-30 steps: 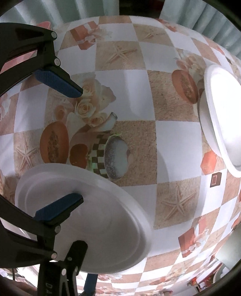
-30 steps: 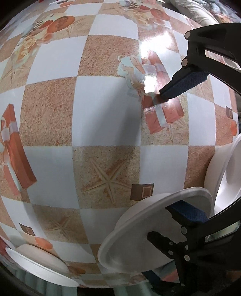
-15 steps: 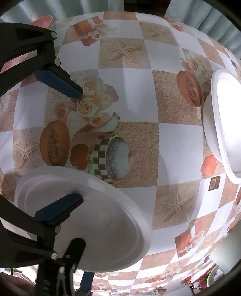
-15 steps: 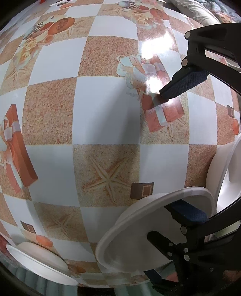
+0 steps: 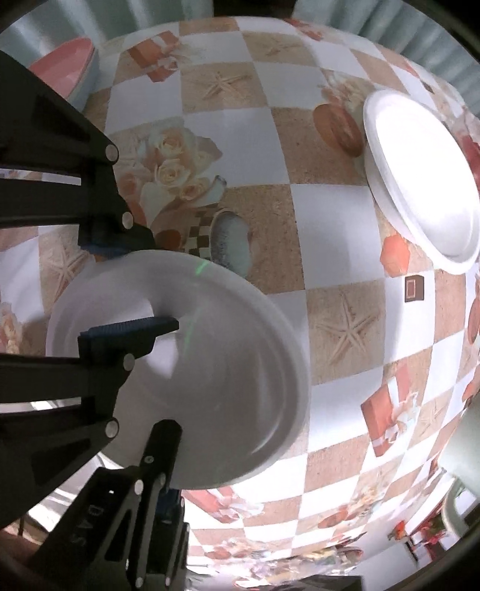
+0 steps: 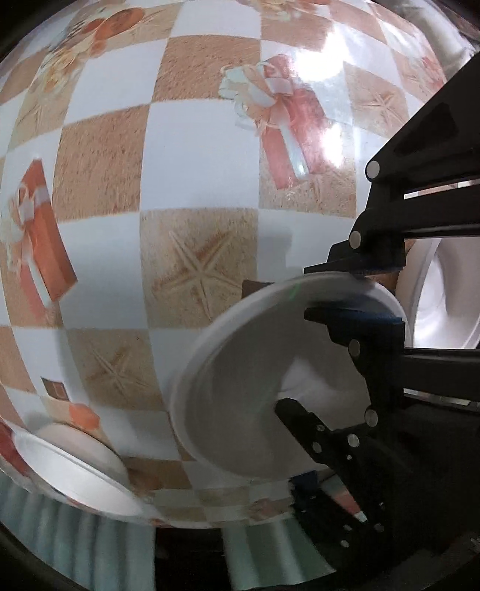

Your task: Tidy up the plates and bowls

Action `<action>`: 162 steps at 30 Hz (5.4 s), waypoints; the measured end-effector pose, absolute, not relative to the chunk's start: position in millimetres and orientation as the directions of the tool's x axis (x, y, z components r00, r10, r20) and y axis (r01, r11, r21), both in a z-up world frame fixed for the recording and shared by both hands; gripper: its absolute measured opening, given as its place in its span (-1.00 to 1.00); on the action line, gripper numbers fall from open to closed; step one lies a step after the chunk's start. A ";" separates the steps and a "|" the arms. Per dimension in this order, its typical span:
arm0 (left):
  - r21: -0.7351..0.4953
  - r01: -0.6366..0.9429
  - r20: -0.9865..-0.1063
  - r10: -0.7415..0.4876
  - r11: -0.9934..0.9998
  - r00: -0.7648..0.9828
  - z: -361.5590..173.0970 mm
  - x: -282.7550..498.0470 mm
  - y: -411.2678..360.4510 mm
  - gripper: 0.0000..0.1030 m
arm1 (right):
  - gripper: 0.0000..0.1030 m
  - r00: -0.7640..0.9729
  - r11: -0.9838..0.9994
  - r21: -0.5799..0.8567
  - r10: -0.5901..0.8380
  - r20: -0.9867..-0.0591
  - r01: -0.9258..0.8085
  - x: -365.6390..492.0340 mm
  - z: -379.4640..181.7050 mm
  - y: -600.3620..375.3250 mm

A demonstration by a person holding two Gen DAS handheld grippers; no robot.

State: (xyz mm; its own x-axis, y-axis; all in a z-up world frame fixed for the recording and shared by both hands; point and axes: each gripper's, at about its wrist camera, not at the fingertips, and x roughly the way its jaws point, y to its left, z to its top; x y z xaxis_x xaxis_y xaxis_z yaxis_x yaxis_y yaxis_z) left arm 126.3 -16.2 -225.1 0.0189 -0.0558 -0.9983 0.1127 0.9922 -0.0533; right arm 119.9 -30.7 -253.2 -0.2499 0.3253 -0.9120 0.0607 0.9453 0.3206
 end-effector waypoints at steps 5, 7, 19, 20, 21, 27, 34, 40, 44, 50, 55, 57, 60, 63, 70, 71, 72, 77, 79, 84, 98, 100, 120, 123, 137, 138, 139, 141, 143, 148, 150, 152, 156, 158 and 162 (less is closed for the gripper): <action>-0.049 0.144 -0.996 -0.059 0.988 0.066 -204.8 132.6 -19.7 -0.54 | -0.68 -0.221 0.940 0.333 0.342 -0.913 0.076 121.4 -238.4 -39.6; -0.038 0.152 -0.995 -0.051 0.988 0.083 -197.2 134.0 -22.2 -0.54 | -0.68 -0.209 0.940 0.332 0.342 -0.916 0.084 124.2 -232.8 -41.3; -0.012 0.191 -0.985 -0.045 0.982 0.167 -142.0 136.0 -36.8 -0.54 | -0.68 -0.134 0.937 0.338 0.347 -0.928 0.084 120.3 -181.5 -67.2; -0.010 0.199 -0.984 -0.045 0.980 0.174 -139.4 133.2 -39.1 -0.54 | -0.68 -0.129 0.938 0.337 0.345 -0.930 0.085 118.9 -178.5 -69.8; -0.008 0.207 -0.983 -0.046 0.978 0.180 -136.6 129.2 -39.6 -0.54 | -0.68 -0.123 0.938 0.335 0.344 -0.931 0.087 117.0 -174.4 -72.3; -0.003 0.259 -0.978 -0.057 0.966 0.203 -118.8 111.9 -49.0 -0.54 | -0.68 -0.108 0.939 0.329 0.339 -0.935 0.101 98.7 -153.9 -80.5; -0.005 0.309 -0.979 -0.068 0.951 0.194 -116.0 81.5 -60.4 -0.54 | -0.68 -0.101 0.936 0.315 0.333 -0.938 0.160 60.5 -147.4 -86.7; -0.006 0.384 -0.985 -0.070 0.923 0.155 -128.8 53.1 -75.2 -0.53 | -0.68 -0.124 0.924 0.301 0.335 -0.934 0.235 20.9 -153.8 -96.9; -0.008 0.422 -0.990 -0.066 0.906 0.122 -142.0 34.8 -84.0 -0.53 | -0.67 -0.152 0.918 0.281 0.331 -0.931 0.279 -0.9 -163.4 -103.2; -0.021 0.440 -0.995 -0.060 0.898 0.076 -158.7 23.7 -86.7 -0.52 | -0.66 -0.176 0.913 0.268 0.332 -0.927 0.307 -17.6 -176.6 -102.8; -0.031 0.437 -0.997 -0.060 0.899 0.052 -168.4 17.9 -85.6 -0.52 | -0.66 -0.194 0.914 0.264 0.331 -0.923 0.307 -23.3 -184.3 -101.2; -0.031 0.438 -0.997 -0.056 0.899 0.045 -172.2 16.2 -85.8 -0.52 | -0.66 -0.201 0.915 0.262 0.331 -0.922 0.307 -24.5 -187.5 -100.6; -0.027 0.441 -0.998 -0.052 0.897 0.046 -177.9 14.4 -85.7 -0.51 | -0.66 -0.210 0.916 0.259 0.331 -0.920 0.306 -25.8 -192.2 -99.2; -0.031 0.436 -0.998 -0.052 0.899 0.037 -182.6 13.7 -84.8 -0.51 | -0.66 -0.218 0.917 0.258 0.330 -0.918 0.305 -26.1 -196.3 -98.3; -0.026 0.442 -0.998 -0.045 0.897 0.032 -187.4 10.4 -86.4 -0.48 | -0.66 -0.230 0.918 0.250 0.326 -0.917 0.306 -26.7 -203.2 -97.7; -0.027 0.442 -0.999 -0.044 0.896 0.029 -188.4 9.8 -86.4 -0.47 | -0.66 -0.231 0.920 0.247 0.323 -0.918 0.304 -26.3 -203.8 -97.8; -0.025 0.443 -0.999 -0.041 0.896 0.027 -189.3 9.4 -86.5 -0.39 | -0.66 -0.231 0.921 0.244 0.320 -0.919 0.303 -25.6 -204.3 -97.6; 0.015 0.441 -0.998 -0.013 0.897 0.060 -187.2 8.8 -85.9 0.35 | -0.66 -0.244 0.925 0.240 0.316 -0.917 0.295 -23.0 -206.5 -97.3; 0.024 0.440 -0.998 -0.007 0.898 0.069 -185.4 9.3 -84.2 0.38 | -0.66 -0.247 0.926 0.231 0.308 -0.919 0.298 -23.2 -206.2 -100.7; 0.032 0.401 -0.998 0.007 0.916 0.062 -184.1 15.4 -72.6 0.57 | 0.98 -0.220 0.921 0.223 0.301 -0.928 0.320 -17.4 -200.8 -114.1; -0.024 0.087 -0.998 -0.028 0.996 0.048 -167.3 64.2 14.9 0.76 | 0.98 -0.168 0.955 0.172 0.215 -0.962 0.240 40.7 -179.0 -130.2; -0.015 0.049 -0.998 -0.019 0.999 0.067 -160.8 75.2 26.7 0.76 | 0.98 -0.159 0.962 0.173 0.209 -0.965 0.213 56.6 -175.4 -125.8; 0.001 -0.242 -0.984 0.044 0.970 0.172 -145.3 188.0 85.2 0.76 | 0.98 -0.095 0.977 0.211 0.207 -0.974 -0.033 205.0 -177.7 -40.1; 0.021 -0.265 -0.982 0.069 0.964 0.176 -148.3 208.2 91.3 0.76 | 0.98 -0.100 0.974 0.222 0.217 -0.971 -0.046 224.3 -187.8 -23.3; 0.136 -0.214 -0.975 0.169 0.967 0.147 -179.0 268.4 99.4 0.77 | 0.98 -0.128 0.970 0.236 0.226 -0.966 -0.065 283.2 -229.0 27.5; 0.143 -0.209 -0.974 0.175 0.968 0.145 -181.0 270.9 99.8 0.77 | 0.98 -0.130 0.970 0.236 0.226 -0.965 -0.066 282.4 -230.8 30.4; 0.149 -0.204 -0.974 0.180 0.968 0.142 -183.2 273.5 100.2 0.77 | 0.98 -0.131 0.970 0.236 0.226 -0.965 -0.065 283.9 -232.8 32.2; 0.159 -0.197 -0.973 0.187 0.967 0.133 -187.8 278.7 100.1 0.77 | 0.98 -0.134 0.970 0.233 0.222 -0.966 -0.068 287.0 -237.0 37.9; 0.169 -0.188 -0.973 0.194 0.968 0.124 -193.0 283.3 100.4 0.77 | 0.98 -0.136 0.971 0.228 0.217 -0.967 -0.071 290.1 -241.6 42.8; 0.198 -0.172 -0.971 0.217 0.965 0.099 -207.5 291.9 101.7 0.77 | 0.98 -0.146 0.976 0.200 0.187 -0.971 -0.081 292.8 -255.2 54.4; 0.194 -0.173 -0.974 0.211 0.966 0.085 -213.7 293.8 104.2 0.77 | 0.98 -0.153 0.978 0.190 0.175 -0.973 -0.090 292.1 -260.6 58.4; 0.194 -0.179 -0.975 0.210 0.964 0.074 -219.0 295.0 106.6 0.77 | 0.98 -0.157 0.980 0.170 0.153 -0.976 -0.105 291.0 -265.0 62.6; 0.176 -0.192 -0.978 0.193 0.965 0.075 -222.3 297.0 111.2 0.77 | 0.98 -0.158 0.981 0.168 0.151 -0.976 -0.095 290.5 -270.1 68.3; 0.173 -0.180 -0.979 0.189 0.968 0.075 -223.2 297.9 113.0 0.77 | 0.98 -0.153 0.981 0.166 0.149 -0.977 -0.100 290.7 -269.1 70.2; 0.149 -0.163 -0.983 0.165 0.975 0.085 -222.7 301.9 112.0 0.58 | 0.80 -0.137 0.978 0.171 0.155 -0.978 -0.117 289.6 -264.4 74.4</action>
State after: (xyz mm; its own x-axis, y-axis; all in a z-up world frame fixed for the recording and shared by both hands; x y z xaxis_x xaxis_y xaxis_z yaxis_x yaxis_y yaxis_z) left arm 301.9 112.0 -222.7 0.0847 0.1646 -0.9827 -0.1629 0.9753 0.1494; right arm 289.6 74.4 -264.4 -0.1368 0.1545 -0.9785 -0.1168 0.9784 0.1708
